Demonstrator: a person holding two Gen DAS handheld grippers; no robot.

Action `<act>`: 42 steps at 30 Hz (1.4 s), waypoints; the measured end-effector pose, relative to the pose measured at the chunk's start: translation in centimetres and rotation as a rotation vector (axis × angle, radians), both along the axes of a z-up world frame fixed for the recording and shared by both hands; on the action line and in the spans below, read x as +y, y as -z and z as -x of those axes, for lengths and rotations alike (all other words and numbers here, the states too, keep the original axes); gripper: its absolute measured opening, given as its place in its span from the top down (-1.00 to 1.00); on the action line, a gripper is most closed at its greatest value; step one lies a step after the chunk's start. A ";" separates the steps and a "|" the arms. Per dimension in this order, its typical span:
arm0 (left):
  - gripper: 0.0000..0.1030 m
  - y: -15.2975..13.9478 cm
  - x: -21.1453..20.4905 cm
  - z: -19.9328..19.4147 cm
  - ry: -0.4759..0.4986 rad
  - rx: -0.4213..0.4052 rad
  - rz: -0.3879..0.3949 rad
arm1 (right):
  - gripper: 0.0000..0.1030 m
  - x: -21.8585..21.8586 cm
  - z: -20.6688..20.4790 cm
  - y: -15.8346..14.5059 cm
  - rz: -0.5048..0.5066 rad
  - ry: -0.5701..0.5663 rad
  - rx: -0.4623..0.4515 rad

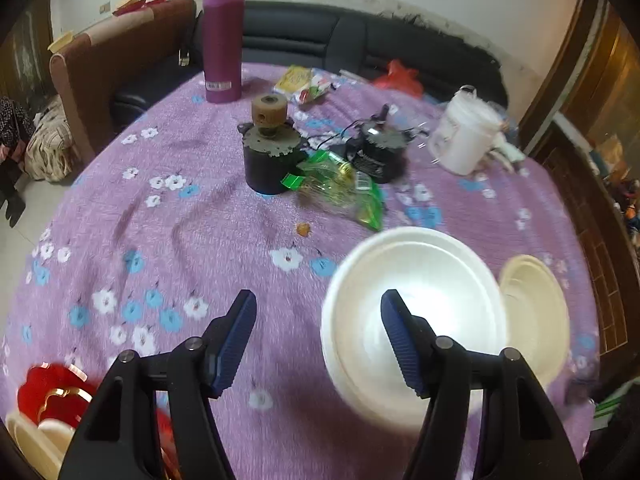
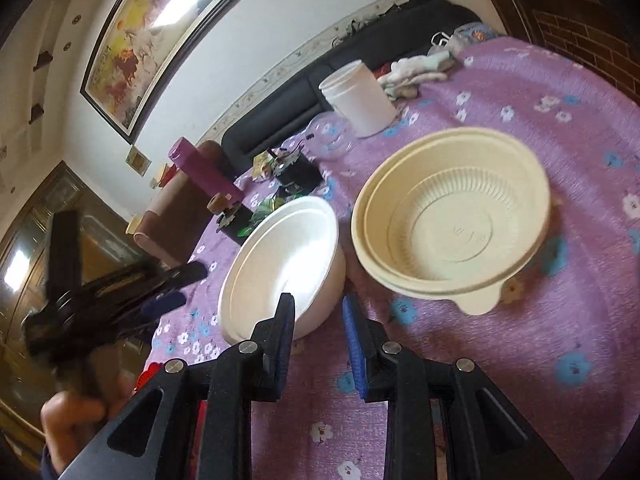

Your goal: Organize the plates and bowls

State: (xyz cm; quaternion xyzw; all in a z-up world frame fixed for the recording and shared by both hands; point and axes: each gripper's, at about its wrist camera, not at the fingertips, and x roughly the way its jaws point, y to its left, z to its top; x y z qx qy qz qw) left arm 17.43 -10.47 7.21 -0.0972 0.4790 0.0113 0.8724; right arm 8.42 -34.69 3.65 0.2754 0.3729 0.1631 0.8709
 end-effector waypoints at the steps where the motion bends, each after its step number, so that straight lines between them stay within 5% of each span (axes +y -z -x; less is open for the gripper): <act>1: -0.24 0.5 0.1 -0.6 0.001 0.020 0.024 | 0.47 0.0 -0.1 0.1 -0.001 0.000 0.004; 4: -0.10 2.4 0.4 -2.2 0.020 0.090 0.131 | 0.47 -0.2 0.1 0.0 0.003 0.014 0.001; 7: 0.59 3.3 0.3 -2.5 0.012 0.106 0.128 | 0.47 -0.6 0.0 0.1 0.000 0.030 0.006; 9: 0.80 3.8 0.1 -2.2 0.027 0.122 0.165 | 0.47 -0.8 -0.1 0.2 -0.008 0.034 0.012; 12: 0.83 3.2 -0.7 -0.7 0.036 0.092 0.111 | 0.47 -0.8 -0.3 0.4 -0.003 0.035 0.021; 21: 0.84 2.3 -1.2 5.1 0.111 0.065 0.150 | 0.47 -1.1 -0.7 1.4 -0.014 0.039 0.077; 25: 0.84 2.4 -1.9 6.8 0.116 0.002 0.075 | 0.48 -0.6 -0.8 1.7 0.022 0.036 0.083; 33: 0.74 2.0 -5.0 9.2 0.140 -0.216 -0.227 | 0.69 0.5 -0.3 1.3 0.105 0.014 0.056; 42: 0.68 2.7 -4.8 8.9 0.144 -0.279 -0.265 | 0.69 0.8 -0.3 1.1 0.122 0.014 0.040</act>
